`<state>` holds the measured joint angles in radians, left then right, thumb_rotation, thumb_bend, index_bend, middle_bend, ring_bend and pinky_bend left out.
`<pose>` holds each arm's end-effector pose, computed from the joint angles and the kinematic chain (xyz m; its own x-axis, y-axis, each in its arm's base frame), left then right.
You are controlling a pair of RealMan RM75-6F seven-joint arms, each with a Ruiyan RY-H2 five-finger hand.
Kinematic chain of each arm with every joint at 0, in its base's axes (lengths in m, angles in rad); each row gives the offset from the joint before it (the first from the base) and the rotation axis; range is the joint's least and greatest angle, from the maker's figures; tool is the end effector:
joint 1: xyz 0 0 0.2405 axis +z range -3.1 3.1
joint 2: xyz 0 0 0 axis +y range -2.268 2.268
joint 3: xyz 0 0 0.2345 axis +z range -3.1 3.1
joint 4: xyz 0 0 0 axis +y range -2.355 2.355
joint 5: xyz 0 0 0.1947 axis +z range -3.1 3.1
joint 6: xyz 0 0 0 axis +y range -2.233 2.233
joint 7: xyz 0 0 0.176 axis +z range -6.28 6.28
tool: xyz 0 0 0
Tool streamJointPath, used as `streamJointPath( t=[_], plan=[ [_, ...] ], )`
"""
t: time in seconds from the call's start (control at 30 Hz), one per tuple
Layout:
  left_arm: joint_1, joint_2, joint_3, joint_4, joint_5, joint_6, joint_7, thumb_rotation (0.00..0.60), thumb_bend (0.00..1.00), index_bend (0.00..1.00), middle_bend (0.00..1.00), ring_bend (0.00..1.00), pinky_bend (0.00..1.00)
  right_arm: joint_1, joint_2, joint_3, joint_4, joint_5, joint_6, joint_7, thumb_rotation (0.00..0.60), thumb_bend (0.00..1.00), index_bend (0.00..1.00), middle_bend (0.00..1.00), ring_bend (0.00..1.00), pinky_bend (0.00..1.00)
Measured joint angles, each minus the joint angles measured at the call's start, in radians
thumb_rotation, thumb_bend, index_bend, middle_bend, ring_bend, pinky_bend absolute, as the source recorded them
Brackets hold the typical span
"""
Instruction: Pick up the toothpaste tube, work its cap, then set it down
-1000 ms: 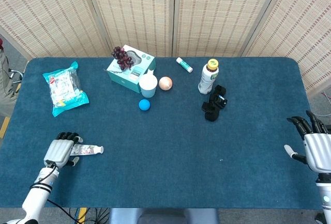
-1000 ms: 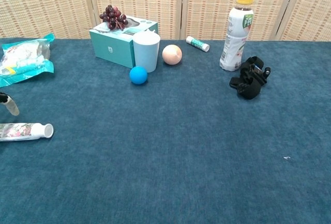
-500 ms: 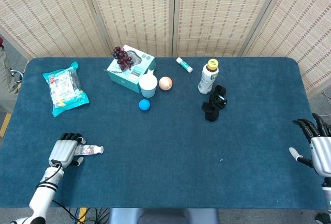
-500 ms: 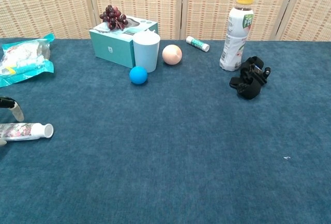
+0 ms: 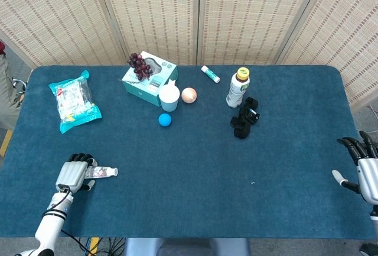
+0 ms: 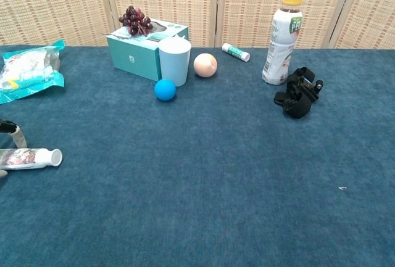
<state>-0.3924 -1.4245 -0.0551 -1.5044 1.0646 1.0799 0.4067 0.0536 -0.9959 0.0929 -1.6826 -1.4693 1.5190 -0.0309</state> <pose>-0.2779 0.2779 0.0270 0.4859 0.3677 0.7929 0.8576 -0.0257 -0.5137 -0.2837 -0.2086 0.2080 0.4664 0.0630 0.8823 -0.8845 0.0445 0.4644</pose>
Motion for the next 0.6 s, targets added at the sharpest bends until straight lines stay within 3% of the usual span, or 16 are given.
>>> streamJointPath(
  t=[0.37, 0.6],
  plan=[
    [0.002, -0.028, -0.003, 0.057, 0.018, -0.009, -0.065, 0.600, 0.25, 0.40, 0.26, 0.15, 0.07, -0.007, 0.006, -0.002, -0.014, -0.002, 0.007, -0.008, 0.600, 0.13, 0.24, 0.25, 0.16, 0.18],
    [0.006, -0.050, -0.010, 0.100, 0.065, 0.008, -0.130, 0.600, 0.25, 0.47, 0.36, 0.26, 0.13, -0.010, 0.012, -0.004, -0.026, -0.003, 0.007, -0.014, 0.600, 0.13, 0.24, 0.25, 0.16, 0.18]
  ],
)
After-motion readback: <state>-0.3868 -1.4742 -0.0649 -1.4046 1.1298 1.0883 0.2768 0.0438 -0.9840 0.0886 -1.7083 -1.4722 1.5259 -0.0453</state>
